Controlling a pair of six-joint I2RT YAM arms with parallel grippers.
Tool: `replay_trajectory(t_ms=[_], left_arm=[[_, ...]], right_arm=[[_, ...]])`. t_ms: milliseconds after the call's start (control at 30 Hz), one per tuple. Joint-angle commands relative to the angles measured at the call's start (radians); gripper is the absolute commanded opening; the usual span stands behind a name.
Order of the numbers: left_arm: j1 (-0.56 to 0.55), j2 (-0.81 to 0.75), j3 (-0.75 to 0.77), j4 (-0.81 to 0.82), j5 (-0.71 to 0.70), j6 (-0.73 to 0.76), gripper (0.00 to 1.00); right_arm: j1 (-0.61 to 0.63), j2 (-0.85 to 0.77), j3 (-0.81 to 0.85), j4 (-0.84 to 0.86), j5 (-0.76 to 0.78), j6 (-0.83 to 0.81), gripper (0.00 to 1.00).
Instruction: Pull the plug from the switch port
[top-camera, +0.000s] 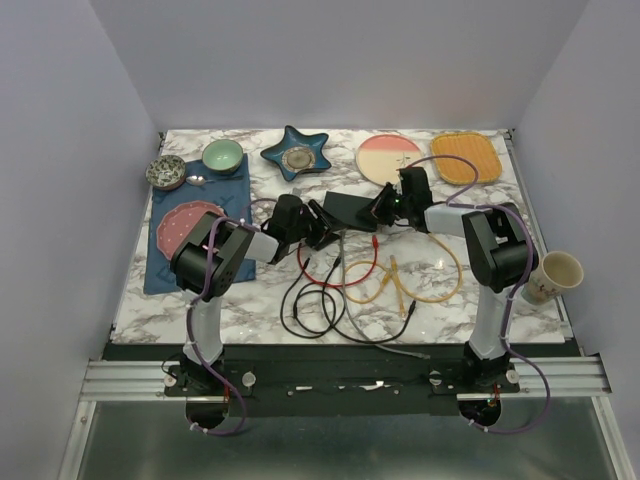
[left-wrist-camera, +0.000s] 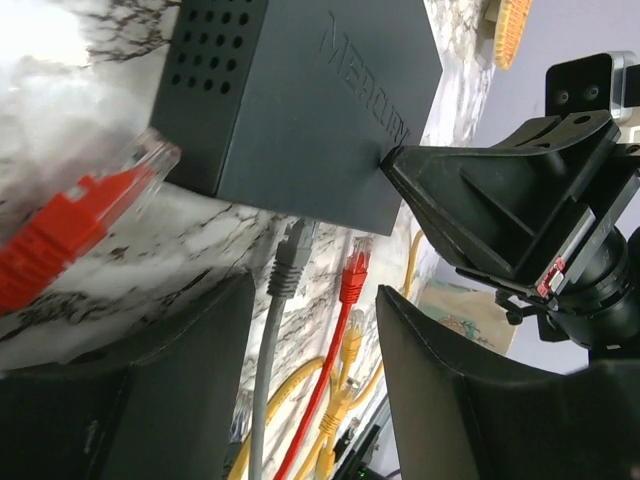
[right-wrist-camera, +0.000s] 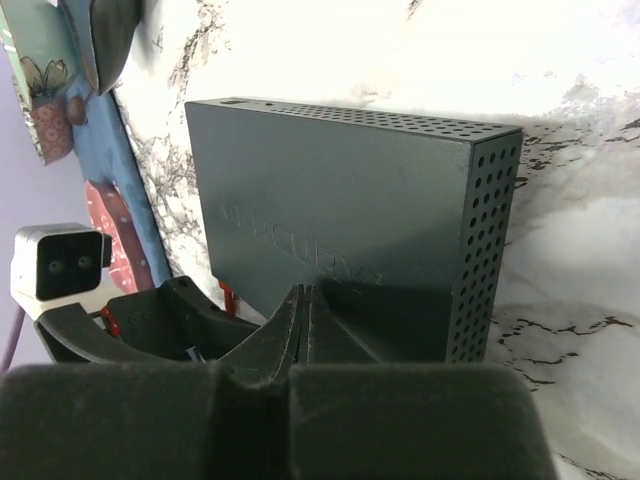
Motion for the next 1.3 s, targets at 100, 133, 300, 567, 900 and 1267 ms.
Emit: replay_trajectory(t_ms=[100, 133, 300, 567, 900, 1267], left_arm=[[-0.031, 0.071, 0.042, -0.074, -0.079, 0.025, 0.63], [-0.031, 0.073, 0.039, -0.074, -0.082, 0.013, 0.62], [-0.031, 0.097, 0.04, -0.056, -0.086, -0.014, 0.6], [-0.025, 0.149, 0.049, 0.012, -0.074, -0.092, 0.53], [-0.025, 0.14, 0.068, -0.069, -0.111, -0.11, 0.45], [-0.024, 0.122, 0.114, -0.252, -0.165, -0.093, 0.5]], right_arm=[[0.002, 0.043, -0.002, -0.023, 0.004, 0.023, 0.01], [0.001, 0.045, -0.002, -0.023, 0.004, 0.023, 0.01], [0.001, 0.042, -0.002, -0.022, 0.008, 0.021, 0.01], [0.001, 0.04, -0.011, -0.019, 0.018, 0.025, 0.01], [0.001, 0.045, -0.013, -0.014, 0.016, 0.029, 0.01], [0.002, 0.051, -0.013, -0.011, 0.015, 0.031, 0.01]])
